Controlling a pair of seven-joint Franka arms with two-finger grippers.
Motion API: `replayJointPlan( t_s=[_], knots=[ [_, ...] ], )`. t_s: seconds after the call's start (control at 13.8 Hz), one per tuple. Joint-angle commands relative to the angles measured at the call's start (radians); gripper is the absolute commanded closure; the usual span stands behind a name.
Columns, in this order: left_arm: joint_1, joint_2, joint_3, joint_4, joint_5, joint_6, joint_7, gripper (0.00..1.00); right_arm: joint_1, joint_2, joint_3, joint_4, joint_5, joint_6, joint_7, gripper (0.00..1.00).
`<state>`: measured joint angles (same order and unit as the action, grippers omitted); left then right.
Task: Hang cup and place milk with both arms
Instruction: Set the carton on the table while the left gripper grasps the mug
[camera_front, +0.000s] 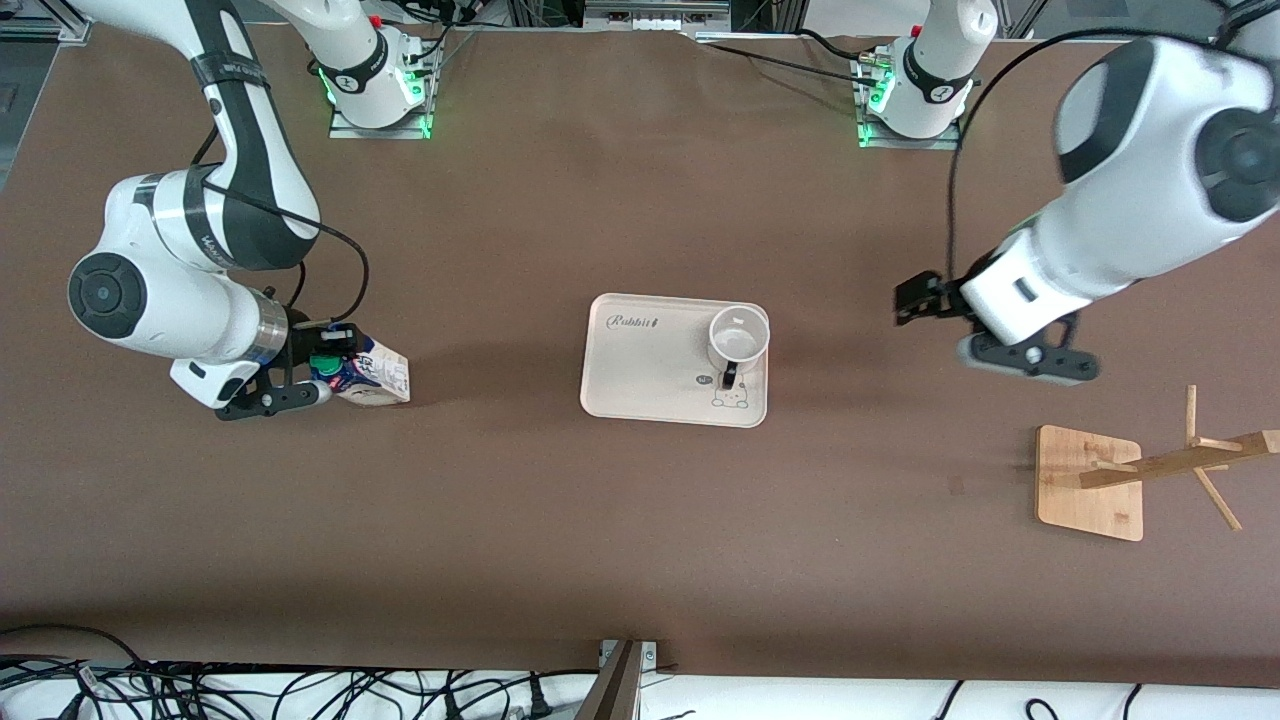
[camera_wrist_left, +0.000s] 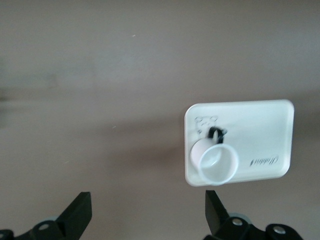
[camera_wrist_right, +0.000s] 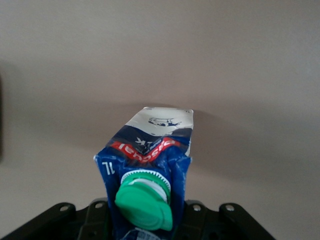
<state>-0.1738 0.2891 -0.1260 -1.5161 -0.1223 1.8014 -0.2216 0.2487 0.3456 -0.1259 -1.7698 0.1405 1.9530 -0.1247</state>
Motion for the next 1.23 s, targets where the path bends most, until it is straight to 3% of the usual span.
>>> replayJointPlan(
  t_s=[0.0, 0.14, 0.29, 0.43, 0.8, 1.16],
  knots=[
    [-0.128, 0.093, 0.005, 0.028, -0.005, 0.141, -0.271, 0.0, 0.004, -0.046, -0.006, -0.124, 0.019, 0.116, -0.044, 0.68],
    [-0.188, 0.177, 0.005, 0.028, 0.0, 0.275, -0.327, 0.0, 0.004, -0.05, -0.006, -0.151, 0.019, 0.15, -0.047, 0.63],
    [-0.237, 0.243, 0.006, 0.025, 0.003, 0.346, -0.326, 0.0, 0.004, -0.046, -0.006, -0.152, 0.019, 0.152, -0.047, 0.28],
    [-0.294, 0.274, 0.006, 0.014, 0.048, 0.352, -0.332, 0.0, 0.004, -0.048, -0.008, -0.149, 0.021, 0.147, -0.041, 0.0],
    [-0.364, 0.263, 0.006, -0.102, 0.101, 0.354, -0.354, 0.0, 0.004, -0.089, -0.017, -0.116, 0.019, 0.107, -0.03, 0.0],
    [-0.398, 0.281, 0.005, -0.153, 0.102, 0.354, -0.4, 0.01, 0.006, -0.195, -0.047, 0.01, -0.004, -0.092, 0.019, 0.0]
  ],
)
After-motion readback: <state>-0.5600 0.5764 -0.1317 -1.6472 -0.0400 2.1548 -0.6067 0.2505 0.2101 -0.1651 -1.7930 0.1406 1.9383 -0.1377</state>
